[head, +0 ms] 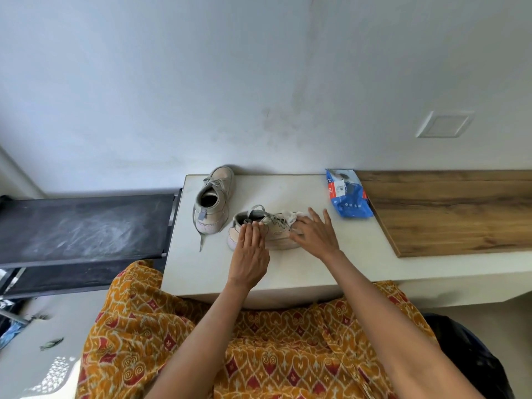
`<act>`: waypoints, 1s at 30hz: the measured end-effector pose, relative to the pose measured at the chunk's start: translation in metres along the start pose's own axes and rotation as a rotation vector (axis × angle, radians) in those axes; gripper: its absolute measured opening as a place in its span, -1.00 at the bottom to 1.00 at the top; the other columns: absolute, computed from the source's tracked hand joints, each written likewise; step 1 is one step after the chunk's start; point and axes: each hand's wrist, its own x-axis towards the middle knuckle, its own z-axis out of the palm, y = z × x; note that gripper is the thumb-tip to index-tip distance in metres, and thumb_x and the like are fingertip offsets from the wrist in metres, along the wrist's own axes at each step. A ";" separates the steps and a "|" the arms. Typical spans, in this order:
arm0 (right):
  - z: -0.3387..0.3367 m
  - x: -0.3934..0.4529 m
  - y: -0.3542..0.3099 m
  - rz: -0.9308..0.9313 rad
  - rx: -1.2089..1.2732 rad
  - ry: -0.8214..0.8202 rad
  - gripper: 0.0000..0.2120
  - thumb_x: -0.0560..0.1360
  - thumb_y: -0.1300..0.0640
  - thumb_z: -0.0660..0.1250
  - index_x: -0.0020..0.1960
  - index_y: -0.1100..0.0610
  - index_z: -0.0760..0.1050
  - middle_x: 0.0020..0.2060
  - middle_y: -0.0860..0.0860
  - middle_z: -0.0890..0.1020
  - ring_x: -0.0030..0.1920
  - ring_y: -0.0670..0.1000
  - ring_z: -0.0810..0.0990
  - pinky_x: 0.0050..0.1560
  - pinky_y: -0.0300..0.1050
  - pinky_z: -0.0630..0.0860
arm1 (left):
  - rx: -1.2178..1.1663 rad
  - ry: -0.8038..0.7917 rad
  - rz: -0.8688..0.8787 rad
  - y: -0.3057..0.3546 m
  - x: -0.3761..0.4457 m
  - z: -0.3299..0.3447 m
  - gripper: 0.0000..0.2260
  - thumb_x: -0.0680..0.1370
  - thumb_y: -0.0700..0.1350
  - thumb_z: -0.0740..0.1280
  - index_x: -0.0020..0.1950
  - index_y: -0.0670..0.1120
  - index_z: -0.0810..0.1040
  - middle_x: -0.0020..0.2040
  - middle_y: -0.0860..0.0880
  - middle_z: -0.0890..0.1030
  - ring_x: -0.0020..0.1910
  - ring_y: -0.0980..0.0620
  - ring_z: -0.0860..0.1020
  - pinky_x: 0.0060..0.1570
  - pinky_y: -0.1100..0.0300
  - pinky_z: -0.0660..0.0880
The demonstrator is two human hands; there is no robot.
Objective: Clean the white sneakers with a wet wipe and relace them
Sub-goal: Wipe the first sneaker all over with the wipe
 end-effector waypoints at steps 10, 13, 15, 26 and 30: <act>0.006 -0.013 0.008 -0.042 0.090 -0.060 -0.38 0.52 -0.34 -0.13 0.48 -0.10 0.17 0.48 -0.12 0.21 0.53 0.04 -0.01 0.48 0.10 -0.11 | 0.057 -0.037 -0.011 0.001 0.001 -0.001 -0.47 0.54 -0.04 -0.03 0.39 -0.34 0.31 0.32 -0.33 0.43 0.32 -0.27 0.41 0.42 -0.10 0.15; -0.003 -0.016 0.026 -0.036 -0.061 0.004 -0.25 0.48 -0.31 -0.37 0.45 -0.04 0.26 0.44 -0.11 0.31 0.51 0.03 0.09 0.47 0.08 -0.07 | 0.053 -0.043 0.007 0.000 0.001 0.000 -0.47 0.54 -0.05 -0.01 0.39 -0.35 0.29 0.31 -0.34 0.44 0.31 -0.29 0.41 0.41 -0.12 0.19; -0.005 -0.008 0.032 0.095 -0.008 0.003 -0.44 0.58 -0.18 -0.16 0.44 0.04 0.30 0.44 -0.06 0.32 0.51 0.07 0.10 0.46 0.09 -0.01 | 0.049 -0.041 0.016 -0.001 0.001 0.001 -0.47 0.54 -0.06 0.00 0.40 -0.35 0.29 0.32 -0.34 0.42 0.31 -0.30 0.40 0.41 -0.13 0.20; 0.030 -0.028 0.005 0.049 0.183 -0.056 -0.41 0.63 -0.14 -0.06 0.53 0.14 -0.08 0.53 0.04 -0.02 0.52 -0.05 -0.11 0.52 -0.06 -0.14 | 0.053 -0.048 0.022 0.000 0.002 0.001 -0.47 0.54 -0.05 0.00 0.39 -0.37 0.30 0.31 -0.36 0.42 0.31 -0.31 0.40 0.41 -0.13 0.19; 0.012 0.003 0.009 0.197 0.227 -0.093 -0.38 0.61 -0.17 -0.09 0.54 0.16 -0.06 0.53 0.10 0.01 0.53 0.06 -0.06 0.49 0.03 -0.10 | 0.048 -0.026 0.029 -0.002 0.001 -0.001 -0.47 0.54 -0.05 0.02 0.39 -0.37 0.31 0.31 -0.36 0.43 0.31 -0.31 0.41 0.41 -0.13 0.12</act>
